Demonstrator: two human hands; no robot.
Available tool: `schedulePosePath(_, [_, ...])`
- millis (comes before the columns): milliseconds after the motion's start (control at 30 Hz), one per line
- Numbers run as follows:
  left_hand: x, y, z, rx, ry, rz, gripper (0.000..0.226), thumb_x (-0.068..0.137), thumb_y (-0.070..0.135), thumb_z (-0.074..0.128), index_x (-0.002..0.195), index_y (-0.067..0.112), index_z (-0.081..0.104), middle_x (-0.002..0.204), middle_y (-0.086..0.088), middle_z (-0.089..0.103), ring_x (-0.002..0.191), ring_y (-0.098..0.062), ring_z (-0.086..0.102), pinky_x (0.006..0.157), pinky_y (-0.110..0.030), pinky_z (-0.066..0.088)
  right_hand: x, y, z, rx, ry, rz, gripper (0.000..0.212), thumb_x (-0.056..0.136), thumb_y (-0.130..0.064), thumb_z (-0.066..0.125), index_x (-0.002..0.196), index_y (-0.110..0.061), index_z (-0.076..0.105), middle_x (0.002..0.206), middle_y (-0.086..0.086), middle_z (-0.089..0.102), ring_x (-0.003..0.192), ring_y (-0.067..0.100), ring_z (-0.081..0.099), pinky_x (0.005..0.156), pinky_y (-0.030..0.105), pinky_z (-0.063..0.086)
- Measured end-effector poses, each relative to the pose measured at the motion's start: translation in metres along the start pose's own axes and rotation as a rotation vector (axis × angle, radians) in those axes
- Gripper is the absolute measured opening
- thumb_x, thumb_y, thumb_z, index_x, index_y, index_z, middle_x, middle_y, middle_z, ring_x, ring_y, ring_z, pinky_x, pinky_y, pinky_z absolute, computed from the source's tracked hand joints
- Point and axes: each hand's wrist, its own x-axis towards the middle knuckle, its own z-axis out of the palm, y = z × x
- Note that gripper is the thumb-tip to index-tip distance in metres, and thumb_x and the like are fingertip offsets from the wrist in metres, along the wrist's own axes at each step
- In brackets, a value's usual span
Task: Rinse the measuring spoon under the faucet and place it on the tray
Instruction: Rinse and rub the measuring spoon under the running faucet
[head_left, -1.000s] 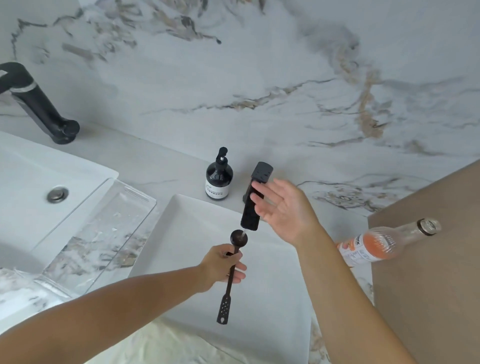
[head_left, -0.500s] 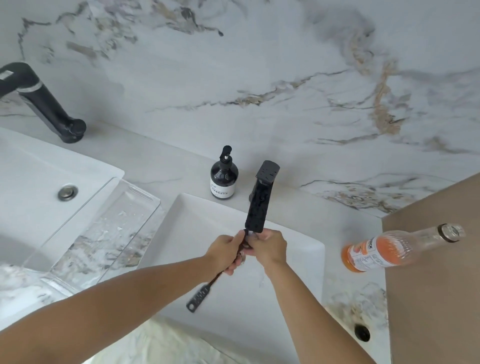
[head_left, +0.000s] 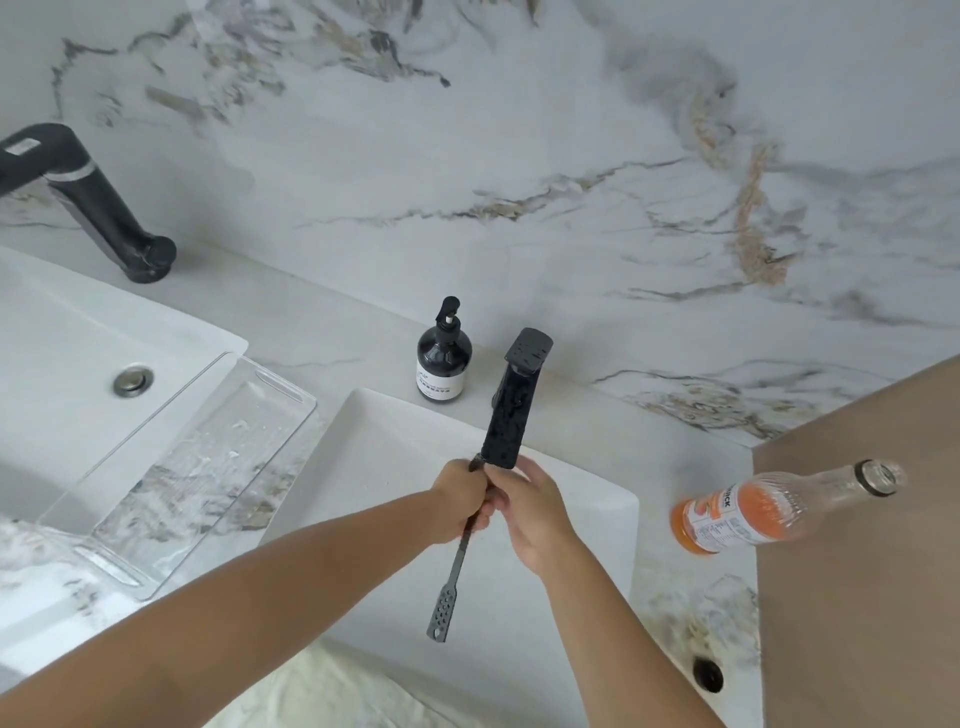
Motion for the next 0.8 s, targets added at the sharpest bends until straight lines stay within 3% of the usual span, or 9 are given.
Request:
schedulePosePath(100, [0.001,0.001,0.007,-0.221,0.002,0.052,0.027,0.097,-0.008,0.031,0.082,0.004,0.05,0.066,-0.013,0.052,0.048,-0.02,0.047,0.04,-0.023,0.043,-0.016,0.017,0.003,-0.243,-0.01,0.149,0.026,0.101,-0.034,0.049,0.122,-0.02,0.055,0.102,0.008,0.071,0.072,0.024,0.067,0.067,0.037,0.057])
schedulePosePath(167, [0.005,0.001,0.004,-0.217,-0.006,0.084,0.026,0.098,-0.009,0.031,0.084,0.002,0.05,0.072,-0.016,0.054,0.053,-0.023,0.053,0.044,-0.024,0.049,-0.028,0.023,-0.004,-0.395,-0.04,0.153,0.03,0.103,-0.033,0.041,0.107,-0.011,0.061,0.081,0.009,0.071,0.049,0.017,0.058,0.051,0.028,0.05])
schedulePosePath(300, [0.007,0.001,-0.02,0.457,-0.043,0.265,0.021,0.093,-0.001,0.042,0.084,0.009,0.059,0.071,-0.011,0.065,0.049,-0.019,0.062,0.053,-0.022,0.051,-0.022,-0.001,-0.041,-0.969,-0.027,-0.032,0.042,0.102,-0.032,0.039,0.066,-0.018,0.055,0.053,-0.003,0.045,0.039,0.011,0.037,0.04,0.019,0.029])
schedulePosePath(367, [0.008,-0.001,-0.021,0.536,-0.043,0.276,0.02,0.097,0.011,0.043,0.086,0.011,0.06,0.061,-0.006,0.059,0.037,-0.014,0.049,0.041,-0.019,0.04,-0.016,-0.013,-0.05,-0.861,-0.081,0.001,0.043,0.102,-0.032,0.039,0.064,-0.016,0.049,0.048,-0.003,0.036,0.039,0.014,0.029,0.038,0.02,0.024])
schedulePosePath(500, [0.009,-0.005,0.003,-0.062,-0.048,0.126,0.022,0.1,0.009,0.04,0.085,0.005,0.056,0.062,-0.004,0.055,0.043,-0.016,0.037,0.04,-0.023,0.025,-0.026,0.018,-0.011,-0.309,-0.034,0.142,0.045,0.103,-0.037,0.041,0.062,-0.02,0.043,0.044,-0.008,0.025,0.035,0.01,0.018,0.036,0.017,0.018])
schedulePosePath(567, [0.011,-0.008,0.003,-0.112,-0.071,0.089,0.018,0.102,0.006,0.04,0.094,0.002,0.056,0.079,-0.009,0.063,0.046,-0.017,0.037,0.039,-0.022,0.025,-0.029,0.032,-0.005,-0.423,0.041,0.071,0.042,0.102,-0.034,0.04,0.062,-0.02,0.041,0.048,-0.006,0.031,0.039,0.015,0.028,0.04,0.021,0.025])
schedulePosePath(667, [0.007,-0.01,-0.018,0.078,-0.168,0.095,0.018,0.098,-0.006,0.042,0.091,0.002,0.058,0.085,-0.016,0.062,0.055,-0.016,0.037,0.044,-0.022,0.029,-0.017,0.017,-0.038,-0.897,0.108,-0.089,0.042,0.102,-0.035,0.038,0.064,-0.018,0.04,0.065,0.001,0.046,0.066,0.024,0.044,0.06,0.032,0.035])
schedulePosePath(733, [0.006,-0.013,-0.019,0.138,-0.147,0.135,0.022,0.095,-0.012,0.042,0.092,0.001,0.059,0.077,-0.014,0.064,0.048,-0.015,0.041,0.041,-0.019,0.032,-0.016,0.006,-0.05,-0.858,0.021,-0.059,0.041,0.101,-0.04,0.039,0.067,-0.016,0.044,0.067,0.003,0.047,0.061,0.023,0.043,0.059,0.031,0.034])
schedulePosePath(800, [0.004,-0.013,-0.005,-0.098,-0.076,0.127,0.016,0.1,-0.002,0.04,0.098,0.002,0.055,0.071,-0.01,0.062,0.04,-0.013,0.037,0.036,-0.019,0.026,-0.02,0.009,-0.035,-0.631,-0.049,0.07,0.043,0.101,-0.041,0.041,0.064,-0.019,0.042,0.054,-0.001,0.037,0.044,0.017,0.033,0.046,0.023,0.028])
